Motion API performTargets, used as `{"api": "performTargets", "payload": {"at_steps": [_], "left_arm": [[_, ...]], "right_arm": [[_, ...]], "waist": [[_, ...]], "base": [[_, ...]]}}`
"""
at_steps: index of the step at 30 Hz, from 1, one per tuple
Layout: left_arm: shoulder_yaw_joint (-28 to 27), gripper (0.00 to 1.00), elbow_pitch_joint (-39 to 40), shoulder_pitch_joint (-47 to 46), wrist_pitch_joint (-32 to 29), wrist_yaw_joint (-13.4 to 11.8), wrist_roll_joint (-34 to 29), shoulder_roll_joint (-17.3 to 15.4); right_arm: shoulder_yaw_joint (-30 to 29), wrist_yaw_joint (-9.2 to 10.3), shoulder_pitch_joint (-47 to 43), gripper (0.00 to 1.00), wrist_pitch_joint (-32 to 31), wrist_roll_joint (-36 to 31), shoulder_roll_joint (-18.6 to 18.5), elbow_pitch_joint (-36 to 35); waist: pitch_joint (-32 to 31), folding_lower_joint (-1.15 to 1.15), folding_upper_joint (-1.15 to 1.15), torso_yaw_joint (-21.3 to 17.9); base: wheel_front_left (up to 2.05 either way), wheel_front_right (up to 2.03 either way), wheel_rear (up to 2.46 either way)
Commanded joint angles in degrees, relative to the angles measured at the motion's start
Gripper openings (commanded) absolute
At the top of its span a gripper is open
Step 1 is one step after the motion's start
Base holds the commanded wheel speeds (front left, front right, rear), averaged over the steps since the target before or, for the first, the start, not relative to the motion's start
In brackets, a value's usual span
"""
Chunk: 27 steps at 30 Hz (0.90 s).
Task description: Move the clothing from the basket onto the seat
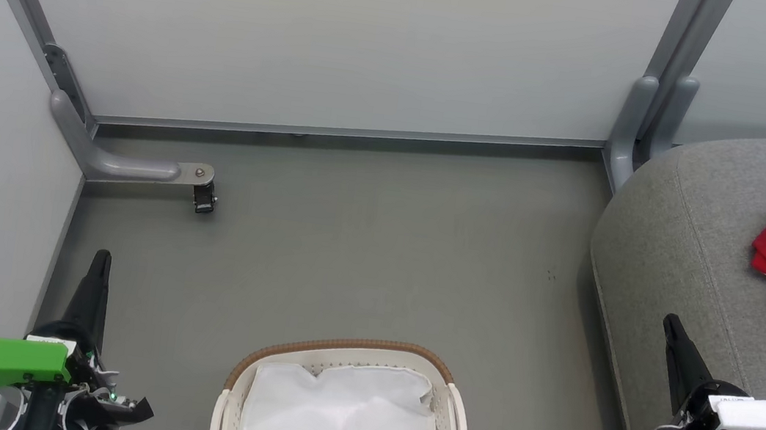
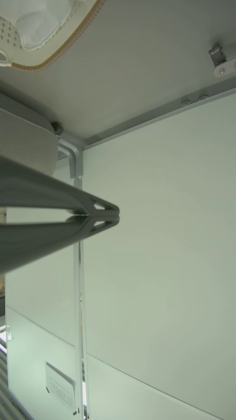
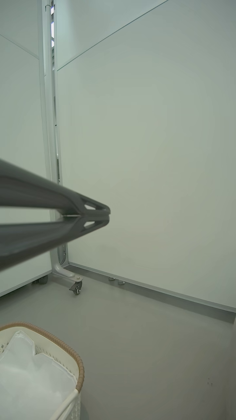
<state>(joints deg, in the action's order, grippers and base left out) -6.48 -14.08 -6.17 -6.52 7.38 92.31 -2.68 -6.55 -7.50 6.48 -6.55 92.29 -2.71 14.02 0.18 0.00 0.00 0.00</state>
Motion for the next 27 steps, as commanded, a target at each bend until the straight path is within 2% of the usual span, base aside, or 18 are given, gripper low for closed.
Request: {"api": "performTargets", "payload": {"at_steps": [1,27], "left_arm": [[-0.2,0.00,0.1,-0.1,-0.3,0.2,0.2,-0.4],[-0.2,0.00,0.1,-0.1,-0.2,0.2,0.2,-0.4]], "right_arm": [[-0.1,0.02,-0.7,0.00,-0.2,0.2,-0.3,-0.2],[-0.1,0.02,-0.7,0.00,-0.2,0.2,-0.3,-0.2]], "waist": [[0.0,0.00,0.00,0.0],[0.0,0.00,0.00,0.0]], "base": [[0.00,0.00,0.00],[0.00,0.00,0.00]]}}
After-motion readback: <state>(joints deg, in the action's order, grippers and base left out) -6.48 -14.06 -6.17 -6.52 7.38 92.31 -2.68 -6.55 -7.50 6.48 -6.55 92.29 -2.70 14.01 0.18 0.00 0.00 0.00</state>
